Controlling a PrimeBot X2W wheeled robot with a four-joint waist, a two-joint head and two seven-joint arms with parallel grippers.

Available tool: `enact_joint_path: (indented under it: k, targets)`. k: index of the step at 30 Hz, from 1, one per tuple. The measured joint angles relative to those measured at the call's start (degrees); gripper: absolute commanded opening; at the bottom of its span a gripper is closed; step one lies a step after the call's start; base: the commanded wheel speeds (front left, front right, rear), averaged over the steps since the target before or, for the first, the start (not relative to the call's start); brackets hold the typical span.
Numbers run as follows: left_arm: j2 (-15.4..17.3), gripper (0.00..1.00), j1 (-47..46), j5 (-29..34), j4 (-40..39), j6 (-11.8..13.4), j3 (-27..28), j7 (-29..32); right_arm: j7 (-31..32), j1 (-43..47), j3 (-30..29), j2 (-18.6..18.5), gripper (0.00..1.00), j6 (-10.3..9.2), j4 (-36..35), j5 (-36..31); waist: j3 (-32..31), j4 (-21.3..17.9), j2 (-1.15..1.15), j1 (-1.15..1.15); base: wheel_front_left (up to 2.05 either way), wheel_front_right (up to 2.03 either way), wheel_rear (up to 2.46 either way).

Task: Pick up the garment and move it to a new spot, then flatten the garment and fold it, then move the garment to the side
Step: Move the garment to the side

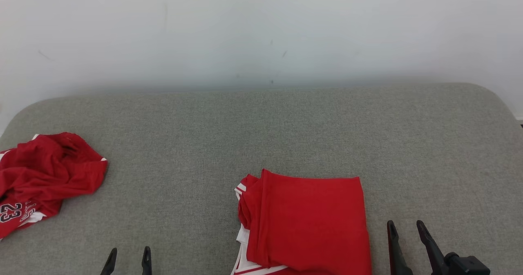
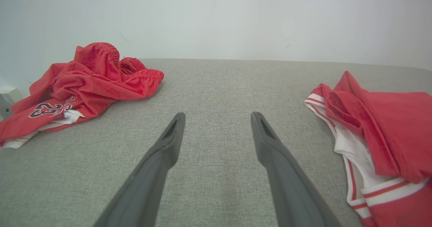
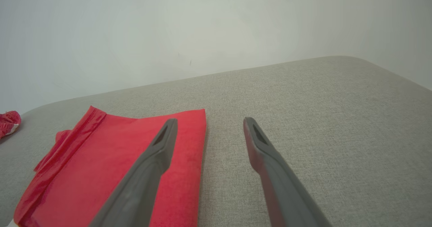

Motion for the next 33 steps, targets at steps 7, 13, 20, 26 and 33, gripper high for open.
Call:
enact_joint_path:
  k: [7, 13, 20, 26, 33]
  targets:
    - [0.0, 1.0, 0.0, 0.0, 0.0, 0.0, 0.1, 0.0, 0.0, 0.0, 0.3, 0.0, 1.0, 0.0, 0.2, -0.2, 0.0, 0.1, 0.0, 0.0, 0.0, 0.0, 0.0]
    - [0.0, 1.0, 0.0, 0.0, 0.0, 0.0, 0.2, 0.0, 0.0, -0.1, 0.6, 0.1, 1.0, 0.0, 0.5, -0.3, 0.0, 0.1, 0.0, 0.0, 0.0, 0.0, 0.0]
    - [0.0, 1.0, 0.0, 0.0, 0.0, 0.0, 0.2, 0.0, 0.0, -0.4, 0.8, 0.2, 1.0, 0.0, 2.6, -0.3, 0.1, 0.2, 0.0, 0.0, 0.0, 0.0, 0.0]
    - [0.0, 1.0, 0.0, 0.0, 0.1, 0.0, 0.2, 0.0, 0.0, -5.2, 2.0, 0.4, 1.0, 0.0, 9.4, -1.4, 0.2, 0.4, 0.0, 0.0, 0.0, 0.0, 0.0]
    - [-0.1, 1.0, -0.6, -0.1, 0.4, 0.0, -0.9, 0.0, 0.0, -14.5, 4.3, -0.5, 1.0, 0.0, 22.9, -1.5, 0.9, 1.7, 0.0, 0.0, 0.0, 0.0, 0.0]
